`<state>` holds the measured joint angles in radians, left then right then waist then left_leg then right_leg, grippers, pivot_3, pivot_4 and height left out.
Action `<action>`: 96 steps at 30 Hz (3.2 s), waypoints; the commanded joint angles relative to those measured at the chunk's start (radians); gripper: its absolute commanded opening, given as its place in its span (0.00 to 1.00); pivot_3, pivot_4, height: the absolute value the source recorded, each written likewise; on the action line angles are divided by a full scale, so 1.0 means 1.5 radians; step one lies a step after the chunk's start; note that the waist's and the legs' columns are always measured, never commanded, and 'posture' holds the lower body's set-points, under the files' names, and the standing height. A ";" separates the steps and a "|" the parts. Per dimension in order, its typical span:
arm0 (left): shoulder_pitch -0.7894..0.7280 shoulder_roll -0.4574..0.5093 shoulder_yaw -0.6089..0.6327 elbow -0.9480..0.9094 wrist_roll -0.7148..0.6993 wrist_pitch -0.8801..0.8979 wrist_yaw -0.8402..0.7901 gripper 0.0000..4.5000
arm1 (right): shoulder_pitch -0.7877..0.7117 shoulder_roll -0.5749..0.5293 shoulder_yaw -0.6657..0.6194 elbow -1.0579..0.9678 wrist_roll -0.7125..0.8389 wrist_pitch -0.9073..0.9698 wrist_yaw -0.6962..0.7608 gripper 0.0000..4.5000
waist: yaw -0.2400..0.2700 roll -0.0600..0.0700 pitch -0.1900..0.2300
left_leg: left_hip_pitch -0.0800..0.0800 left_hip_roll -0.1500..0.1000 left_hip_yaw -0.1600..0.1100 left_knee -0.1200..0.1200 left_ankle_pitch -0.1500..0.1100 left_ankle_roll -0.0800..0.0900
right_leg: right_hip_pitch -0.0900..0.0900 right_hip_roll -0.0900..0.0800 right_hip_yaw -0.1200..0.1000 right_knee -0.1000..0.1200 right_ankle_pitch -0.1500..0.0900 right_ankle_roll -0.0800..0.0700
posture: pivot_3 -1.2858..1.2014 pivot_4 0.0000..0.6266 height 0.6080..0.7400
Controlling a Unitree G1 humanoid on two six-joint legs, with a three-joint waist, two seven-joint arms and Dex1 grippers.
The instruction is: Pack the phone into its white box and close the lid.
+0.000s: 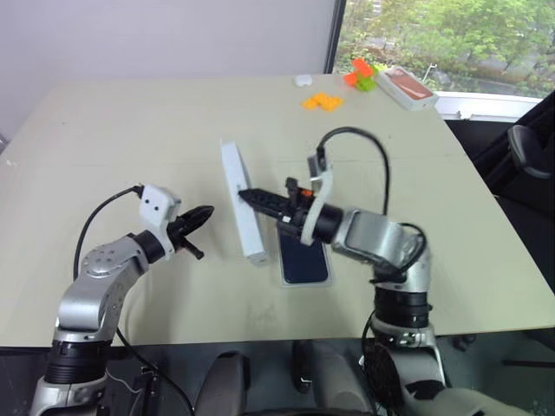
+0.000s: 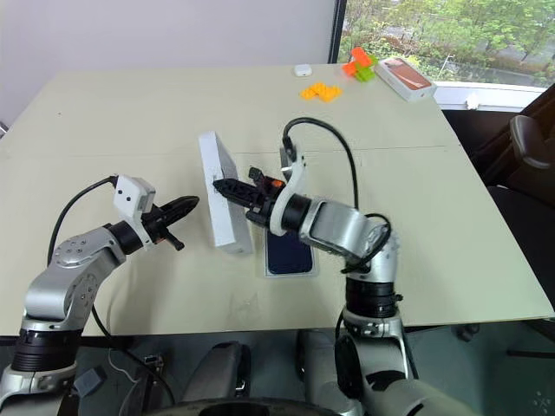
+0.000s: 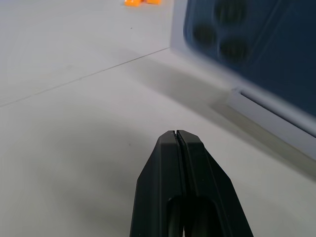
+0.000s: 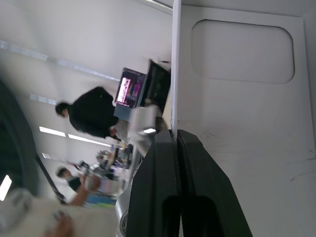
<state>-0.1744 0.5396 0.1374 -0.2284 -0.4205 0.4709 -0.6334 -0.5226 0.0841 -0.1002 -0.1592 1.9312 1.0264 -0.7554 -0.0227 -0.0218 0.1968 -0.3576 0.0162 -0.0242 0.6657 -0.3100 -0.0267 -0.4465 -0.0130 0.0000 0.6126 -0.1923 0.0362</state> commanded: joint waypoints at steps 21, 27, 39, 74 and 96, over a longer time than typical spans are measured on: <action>-0.067 -0.074 -0.103 -0.004 0.034 -0.012 0.025 0.01 | 0.005 -0.239 0.016 -0.049 -0.020 -0.084 0.027 0.99 | 0.005 0.000 0.000 | 0.000 -0.001 0.000 0.000 0.000 0.000 | 0.000 0.000 0.000 -0.001 -0.002 -0.002 | 0.52 0.24 0.95; -0.104 -0.118 -0.141 0.008 0.036 -0.007 0.018 0.01 | -0.008 -0.357 0.011 -0.039 -0.106 -0.058 0.143 0.99 | 0.003 0.000 0.000 | -0.002 0.000 0.002 0.000 -0.002 0.003 | 0.000 0.002 0.001 -0.001 -0.001 0.001 | 0.52 0.24 0.95; -0.115 -0.123 -0.159 -0.016 0.021 0.026 -0.005 0.01 | -0.041 -0.506 0.062 -0.036 -0.447 -0.026 0.380 0.99 | 0.004 0.000 0.000 | 0.000 -0.001 0.002 0.000 -0.002 0.003 | 0.000 0.002 0.002 -0.001 -0.001 0.000 | 0.52 0.24 0.95; -0.087 -0.089 -0.185 -0.092 -0.024 0.260 0.048 0.00 | 0.018 -0.564 0.248 -0.211 -0.958 -0.020 0.819 0.01 | 0.006 0.000 0.000 | 0.000 -0.002 0.002 0.000 -0.002 0.004 | -0.001 0.001 0.001 -0.001 -0.002 0.002 | 0.52 0.24 0.95; -0.086 -0.075 -0.212 -0.141 -0.046 0.293 0.004 0.00 | 0.058 -0.589 0.230 -0.267 -0.993 -0.020 0.896 0.01 | 0.006 0.000 0.000 | 0.000 -0.002 0.002 0.001 -0.002 0.004 | -0.001 0.001 0.001 -0.001 -0.002 0.002 | 0.52 0.24 0.95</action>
<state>-0.2867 0.4354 -0.1655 -0.3894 -0.4665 0.9290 -0.6063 -0.4339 -0.8048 0.2470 -0.5048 0.4302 1.0085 0.5595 -0.0134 -0.0224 0.1973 -0.3579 0.0126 -0.0213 0.6665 -0.3132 -0.0210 -0.4478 -0.0113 0.0020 0.6118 -0.1951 0.0395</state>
